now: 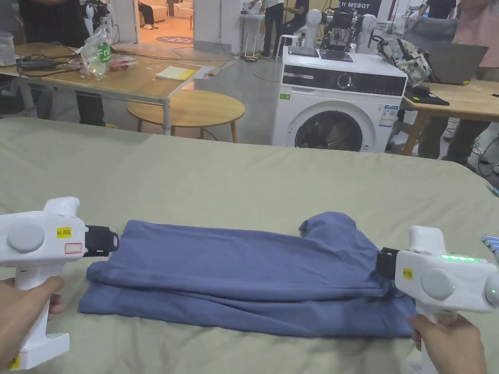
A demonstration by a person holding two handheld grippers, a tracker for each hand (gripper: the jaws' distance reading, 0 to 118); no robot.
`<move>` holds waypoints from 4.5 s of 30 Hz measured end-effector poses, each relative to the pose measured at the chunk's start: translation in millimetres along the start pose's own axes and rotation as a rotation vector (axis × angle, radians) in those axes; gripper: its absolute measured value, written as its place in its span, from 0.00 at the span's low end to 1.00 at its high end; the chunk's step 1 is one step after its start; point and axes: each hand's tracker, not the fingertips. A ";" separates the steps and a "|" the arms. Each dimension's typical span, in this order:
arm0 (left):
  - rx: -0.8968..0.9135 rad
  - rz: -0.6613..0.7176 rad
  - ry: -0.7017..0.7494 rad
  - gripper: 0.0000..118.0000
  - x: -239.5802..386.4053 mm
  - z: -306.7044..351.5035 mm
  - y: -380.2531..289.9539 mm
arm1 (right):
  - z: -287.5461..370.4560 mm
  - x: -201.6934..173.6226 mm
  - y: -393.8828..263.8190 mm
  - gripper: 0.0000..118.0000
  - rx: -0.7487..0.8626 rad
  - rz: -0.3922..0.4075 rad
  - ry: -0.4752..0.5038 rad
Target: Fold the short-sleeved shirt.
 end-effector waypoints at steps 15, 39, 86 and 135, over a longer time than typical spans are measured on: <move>0.243 -0.139 0.059 0.00 50.4 84.2 -66.8 | 88.6 -61.2 -43.3 0.00 0.244 0.000 0.015; -0.457 -0.129 0.209 0.28 4.7 -59.0 -60.2 | 70.1 -20.6 -64.7 0.00 0.082 0.036 -0.025; -0.230 -0.069 0.054 0.00 -23.2 114.3 -92.4 | 116.6 29.1 -85.8 0.00 -0.357 0.186 0.051; -0.173 -0.030 0.060 0.04 -40.7 -20.4 -4.6 | 95.8 -92.0 -71.1 0.00 0.199 0.044 0.036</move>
